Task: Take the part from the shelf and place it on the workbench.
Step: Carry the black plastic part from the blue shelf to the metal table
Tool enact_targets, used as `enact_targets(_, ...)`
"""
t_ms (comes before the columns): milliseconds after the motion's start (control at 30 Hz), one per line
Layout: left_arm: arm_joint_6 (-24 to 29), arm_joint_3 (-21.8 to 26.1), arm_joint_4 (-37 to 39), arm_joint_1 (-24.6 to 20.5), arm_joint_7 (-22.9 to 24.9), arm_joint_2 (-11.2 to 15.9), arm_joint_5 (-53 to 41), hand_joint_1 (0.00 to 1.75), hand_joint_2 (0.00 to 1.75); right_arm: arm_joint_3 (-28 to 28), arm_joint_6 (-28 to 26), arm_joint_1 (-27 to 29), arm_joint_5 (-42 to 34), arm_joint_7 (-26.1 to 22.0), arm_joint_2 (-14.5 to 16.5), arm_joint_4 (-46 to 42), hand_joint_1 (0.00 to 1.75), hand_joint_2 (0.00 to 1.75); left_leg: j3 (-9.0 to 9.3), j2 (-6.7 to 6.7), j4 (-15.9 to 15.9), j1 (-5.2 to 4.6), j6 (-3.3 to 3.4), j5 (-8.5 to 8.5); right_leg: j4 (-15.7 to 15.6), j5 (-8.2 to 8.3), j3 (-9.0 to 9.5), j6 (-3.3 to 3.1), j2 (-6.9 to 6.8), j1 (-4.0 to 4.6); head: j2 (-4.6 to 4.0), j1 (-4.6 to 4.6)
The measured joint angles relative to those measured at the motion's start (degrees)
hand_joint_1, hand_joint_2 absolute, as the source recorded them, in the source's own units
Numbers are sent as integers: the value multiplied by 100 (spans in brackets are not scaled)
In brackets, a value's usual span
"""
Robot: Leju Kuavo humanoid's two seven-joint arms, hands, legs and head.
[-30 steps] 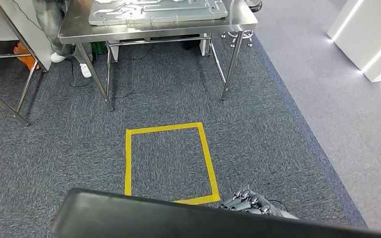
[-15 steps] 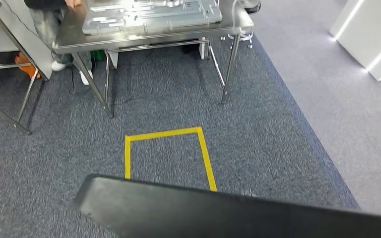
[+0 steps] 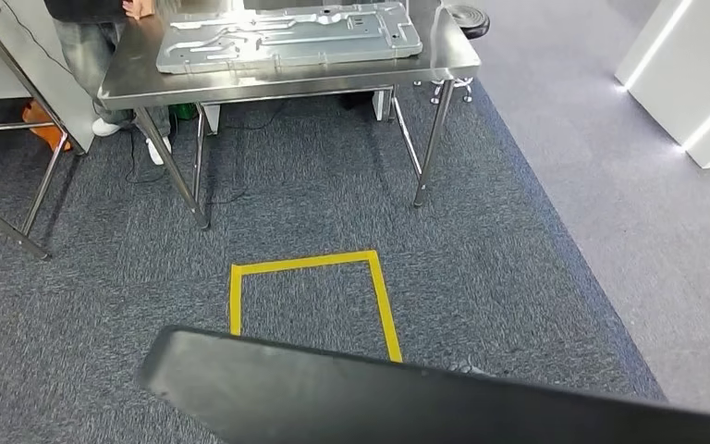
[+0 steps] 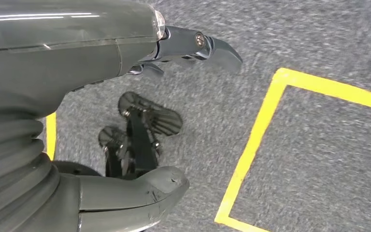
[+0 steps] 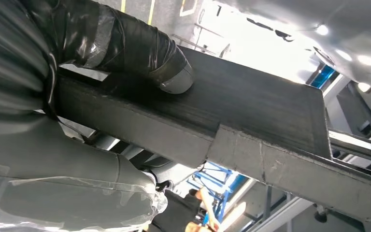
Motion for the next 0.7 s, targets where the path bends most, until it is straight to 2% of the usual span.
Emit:
enact_targets(67,0,5,0,0,0,-1,-10,0,175,-8,-9,19,1,0,2,-1,175,175,51,-2,-3,4,-4,-59,686,-296,-492,40,-1,-36,0,-1)
enact_targets(100,0,8,0,4,0,-1,-13,0,175,-11,-13,33,3,0,3,-1,175,175,85,-4,-2,8,-17,-97,865,-331,-678,66,-2,-57,0,-2)
enact_targets(133,0,10,0,8,0,-2,-16,0,175,-16,-16,43,9,0,3,-1,175,175,134,-8,-1,17,-35,-140,838,-247,-759,100,-5,-77,-1,-2)
enact_targets(167,0,14,0,11,0,-4,-23,0,175,-23,-24,49,28,0,3,-1,175,175,201,-21,-1,29,-62,-189,603,-41,-731,134,-6,-94,-1,-2)
enact_targets(233,0,28,0,3,-2,-7,-46,0,175,-44,-55,56,93,1,-2,2,175,175,340,-61,0,50,-133,-300,-155,508,-514,158,43,-119,-2,-1)
enact_targets(300,0,47,-1,-27,-7,-6,-66,0,175,-72,-84,67,150,7,-10,11,175,175,423,-108,-28,56,-220,-396,-601,703,-362,79,101,-102,-1,-1)
enact_targets(400,0,74,-2,-45,-18,-6,-72,0,175,-115,-89,68,162,14,-17,16,175,175,511,-141,8,53,-327,-411,-694,681,-236,-107,64,-80,0,-5)
enact_targets(433,0,81,-2,-45,-23,-6,-73,0,175,-124,-89,64,159,11,-19,15,175,175,486,-132,141,56,-346,-432,-715,671,-177,-163,31,-81,-1,-5)
enact_targets(467,0,87,-2,-49,-27,-6,-73,0,175,-131,-88,61,155,7,-20,15,175,175,380,-117,365,63,-358,-520,-728,645,-117,-208,-6,-77,-1,-6)
enact_targets(500,-1,90,-2,-55,-30,-5,-74,0,175,-135,-88,60,153,5,-21,15,175,175,186,-98,699,68,-365,-660,-741,609,-71,-242,-46,-69,-2,-7)
enact_targets(567,-2,95,-2,-55,-34,-5,-74,0,175,-137,-88,56,150,4,-21,16,175,175,-329,-86,1457,66,-381,-984,-742,525,0,-279,-118,-40,-1,-9)
enact_targets(600,-2,97,-2,-41,-34,-5,-74,0,175,-137,-88,57,151,4,-22,16,175,175,-535,-83,1679,63,-382,-1047,-743,479,45,-288,-152,-22,-1,-9)
enact_targets(633,-1,99,-2,-23,-34,-5,-74,0,175,-137,-88,58,151,4,-22,17,175,175,-650,-78,1707,59,-371,-985,-742,430,99,-292,-186,-3,0,-10)
enact_targets(667,-1,100,-2,-5,-34,-5,-74,0,175,-137,-88,58,150,4,-23,17,175,175,-660,-64,1517,49,-346,-786,-743,378,168,-294,-226,15,0,-10)
enact_targets(700,0,101,-2,8,-34,-5,-74,0,175,-137,-88,57,150,4,-24,17,175,175,-584,-19,1158,28,-299,-495,-748,324,245,-291,-272,31,-1,-10)
